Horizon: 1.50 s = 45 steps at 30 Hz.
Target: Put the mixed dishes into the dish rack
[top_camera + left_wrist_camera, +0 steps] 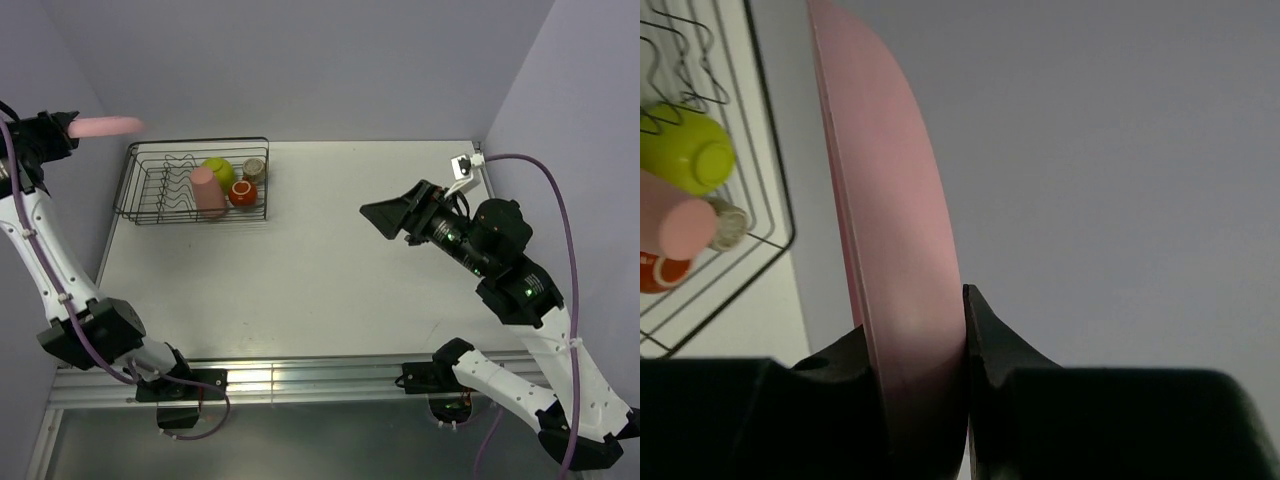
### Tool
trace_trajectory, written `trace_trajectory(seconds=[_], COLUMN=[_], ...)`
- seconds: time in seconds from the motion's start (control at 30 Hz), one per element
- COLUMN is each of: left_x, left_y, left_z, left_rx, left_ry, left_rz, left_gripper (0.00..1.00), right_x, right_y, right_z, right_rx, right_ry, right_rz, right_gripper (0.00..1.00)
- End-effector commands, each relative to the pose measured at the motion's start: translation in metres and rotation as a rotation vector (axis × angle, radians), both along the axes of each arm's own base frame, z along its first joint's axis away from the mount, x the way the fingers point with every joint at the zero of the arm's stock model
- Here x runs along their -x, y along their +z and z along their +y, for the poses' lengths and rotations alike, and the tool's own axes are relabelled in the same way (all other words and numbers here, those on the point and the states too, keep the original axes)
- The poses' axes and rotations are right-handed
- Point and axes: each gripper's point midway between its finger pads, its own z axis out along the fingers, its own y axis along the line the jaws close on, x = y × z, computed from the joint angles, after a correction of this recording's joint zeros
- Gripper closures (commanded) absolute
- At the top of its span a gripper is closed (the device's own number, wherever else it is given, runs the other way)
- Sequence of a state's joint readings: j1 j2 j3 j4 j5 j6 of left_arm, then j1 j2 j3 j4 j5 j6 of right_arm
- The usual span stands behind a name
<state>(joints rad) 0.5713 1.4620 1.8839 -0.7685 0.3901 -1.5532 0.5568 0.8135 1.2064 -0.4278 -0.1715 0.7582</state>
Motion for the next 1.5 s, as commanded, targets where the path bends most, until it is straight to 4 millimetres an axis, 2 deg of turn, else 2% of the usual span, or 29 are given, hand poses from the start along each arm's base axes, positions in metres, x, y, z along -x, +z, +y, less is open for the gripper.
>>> trace_trajectory(seconds=[0.0,0.07,0.13,0.3,0.57,0.6,0.67,0.7,0.8,1.17,1.47], left_x=[0.002,0.0,-0.004,-0.013,-0.036,-0.037,-0.044,-0.044,-0.052,-0.077,-0.076], left_y=[-0.013,-0.022,-0.04,-0.076,-0.102,-0.112,-0.115,-0.125,-0.139,-0.16,-0.189], left_z=[0.001,0.005,0.006,0.001,-0.023,-0.028,-0.032,-0.032,-0.038,-0.042,-0.045], left_rx=[-0.086,-0.094,-0.083,-0.078,-0.118,-0.112,-0.11,-0.103,-0.103,-0.104,-0.099], left_ry=[-0.033,-0.031,-0.043,-0.075,-0.108,-0.114,-0.116,-0.111,-0.114,-0.105,-0.093], left_rz=[0.098,0.133,0.202,0.315,0.386,0.402,0.378,0.397,0.405,0.424,0.478], left_gripper=[1.0,1.0,1.0,1.0,1.0,1.0,1.0,1.0,1.0,1.0,1.0], right_x=[0.006,0.007,0.008,0.007,0.009,0.011,0.012,0.012,0.016,0.017,0.01], right_y=[-0.046,-0.05,-0.052,-0.057,-0.068,-0.067,-0.071,-0.073,-0.075,-0.085,-0.087], right_z=[-0.02,-0.026,-0.031,-0.034,-0.036,-0.038,-0.041,-0.043,-0.048,-0.057,-0.054], right_rx=[0.172,0.193,0.214,0.211,0.196,0.194,0.197,0.201,0.206,0.249,0.283], right_ry=[-0.046,-0.064,-0.083,-0.1,-0.114,-0.119,-0.128,-0.137,-0.149,-0.18,-0.174], right_rz=[0.045,0.036,0.037,0.044,0.071,0.066,0.072,0.074,0.073,0.092,0.087], right_gripper=[0.0,0.0,0.0,0.0,0.0,0.0,0.0,0.0,0.0,0.0,0.0])
